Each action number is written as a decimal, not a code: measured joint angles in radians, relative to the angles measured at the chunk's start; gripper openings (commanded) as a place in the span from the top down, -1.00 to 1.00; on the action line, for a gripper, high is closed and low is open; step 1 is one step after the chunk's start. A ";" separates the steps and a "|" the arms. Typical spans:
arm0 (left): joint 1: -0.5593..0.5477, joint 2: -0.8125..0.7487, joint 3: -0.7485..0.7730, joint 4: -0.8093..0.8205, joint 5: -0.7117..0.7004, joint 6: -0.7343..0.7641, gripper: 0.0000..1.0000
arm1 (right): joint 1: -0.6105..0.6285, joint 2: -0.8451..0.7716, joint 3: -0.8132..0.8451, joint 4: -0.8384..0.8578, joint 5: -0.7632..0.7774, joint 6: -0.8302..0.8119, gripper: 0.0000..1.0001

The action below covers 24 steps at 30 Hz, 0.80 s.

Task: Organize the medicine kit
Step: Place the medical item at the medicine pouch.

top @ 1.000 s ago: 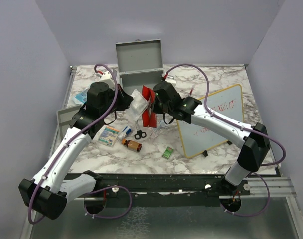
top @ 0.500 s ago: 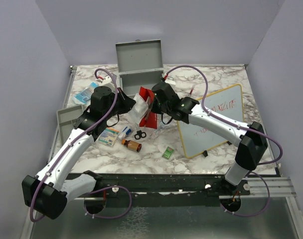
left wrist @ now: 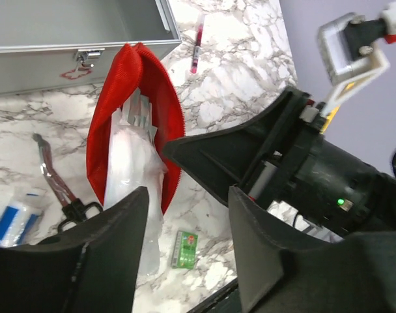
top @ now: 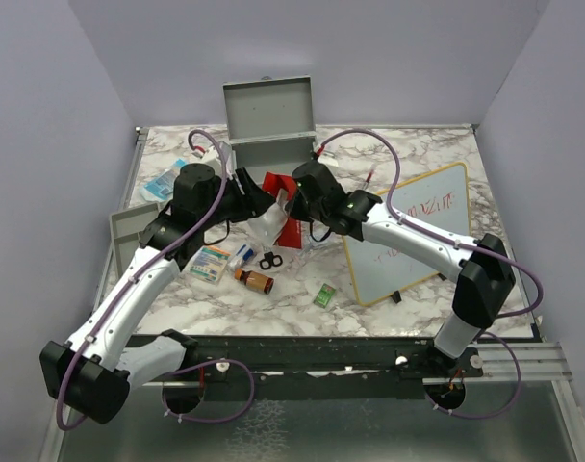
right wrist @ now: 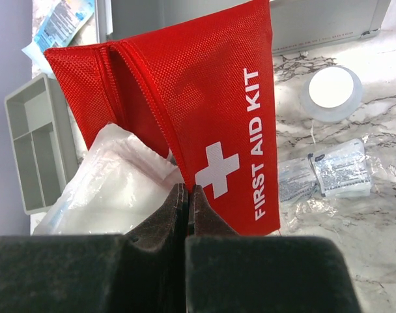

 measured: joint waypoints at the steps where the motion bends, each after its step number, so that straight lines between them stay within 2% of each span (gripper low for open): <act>1: 0.000 -0.003 0.018 -0.024 0.000 0.016 -0.14 | 0.000 -0.002 -0.008 0.006 -0.002 0.000 0.99; 5: 0.000 -0.021 0.095 -0.124 -0.003 0.080 -0.20 | 0.000 -0.016 -0.056 0.022 -0.011 0.000 0.99; 10: 0.000 -0.046 0.108 -0.222 -0.014 0.132 -0.26 | 0.000 -0.024 -0.064 0.036 -0.014 0.000 0.99; 14: 0.000 -0.051 0.093 -0.276 -0.026 0.151 -0.34 | 0.000 -0.035 -0.064 0.059 -0.021 0.000 0.99; 18: 0.000 -0.052 0.049 -0.291 -0.026 0.157 -0.52 | 0.000 -0.042 -0.065 0.073 -0.023 0.000 0.99; 24: 0.000 -0.054 0.002 -0.312 -0.026 0.158 -0.60 | 0.000 -0.042 -0.065 0.074 -0.029 0.000 0.99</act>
